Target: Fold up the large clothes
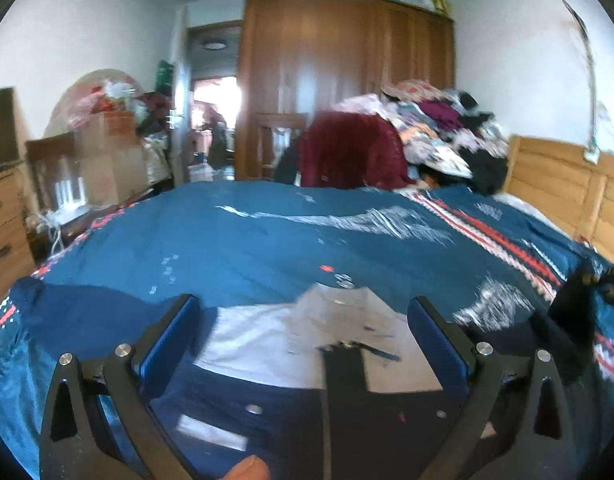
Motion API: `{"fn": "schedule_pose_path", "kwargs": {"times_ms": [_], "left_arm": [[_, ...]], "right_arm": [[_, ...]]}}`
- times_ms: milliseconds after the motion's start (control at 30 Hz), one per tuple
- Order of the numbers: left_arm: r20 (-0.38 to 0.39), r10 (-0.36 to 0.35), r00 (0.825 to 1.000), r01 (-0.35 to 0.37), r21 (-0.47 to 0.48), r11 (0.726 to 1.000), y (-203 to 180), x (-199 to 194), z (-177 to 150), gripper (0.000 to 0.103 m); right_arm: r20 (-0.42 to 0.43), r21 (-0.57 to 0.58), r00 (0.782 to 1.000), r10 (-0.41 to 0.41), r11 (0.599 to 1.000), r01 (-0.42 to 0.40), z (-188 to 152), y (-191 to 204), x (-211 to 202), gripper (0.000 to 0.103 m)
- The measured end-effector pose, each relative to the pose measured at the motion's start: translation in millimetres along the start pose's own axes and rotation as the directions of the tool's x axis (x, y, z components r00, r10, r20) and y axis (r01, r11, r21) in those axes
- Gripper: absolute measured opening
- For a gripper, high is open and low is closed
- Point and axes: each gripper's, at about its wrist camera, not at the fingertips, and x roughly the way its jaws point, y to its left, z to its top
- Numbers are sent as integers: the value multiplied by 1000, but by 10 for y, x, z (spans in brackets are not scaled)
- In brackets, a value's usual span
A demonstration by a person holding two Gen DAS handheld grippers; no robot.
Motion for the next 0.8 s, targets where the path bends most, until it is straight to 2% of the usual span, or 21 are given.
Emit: {"fn": "schedule_pose_path", "kwargs": {"times_ms": [100,167,233,300,333,367,433,500,567,667,800], "left_arm": [[10,37,999,-37,-28,999,287,-14,28,103],[-12,64,998,-64,-31,997,448,-20,31,103],[-26,94,995,-95,-38,995,640,-38,32,103],[-34,131,991,-132,-41,990,846,-51,17,103],[-41,146,988,-147,-43,988,928,-44,3,103],[-51,160,986,-162,-46,986,1016,-32,-23,103],[-82,182,980,-185,-38,982,1165,23,-116,103],[-126,187,974,-192,-29,981,1289,99,-255,103],[-186,175,967,-182,-25,983,1388,216,-434,103],[-293,120,949,-138,-42,989,1489,421,-700,103],[-371,76,925,-120,-97,988,1574,549,-952,101]], "right_arm": [[-67,-97,988,139,985,-146,-222,979,643,9],[-157,-132,965,211,964,-232,-516,1563,1234,9],[-248,-162,941,232,947,-276,-874,1978,1802,9],[-337,-182,911,237,933,-310,-1195,2184,2242,14],[-388,-202,899,206,932,-301,-1375,2234,2438,21],[-426,-208,890,162,940,-271,-1554,2222,2596,23],[-452,-196,881,138,949,-249,-1783,2155,2593,24],[-434,-169,886,165,951,-259,-1877,2021,2285,28],[-387,-177,908,160,954,-243,-1921,1808,1868,42],[-333,-180,940,75,973,-142,-1881,1376,1402,45],[-320,-91,947,-17,996,-13,-1917,759,972,45]]}}
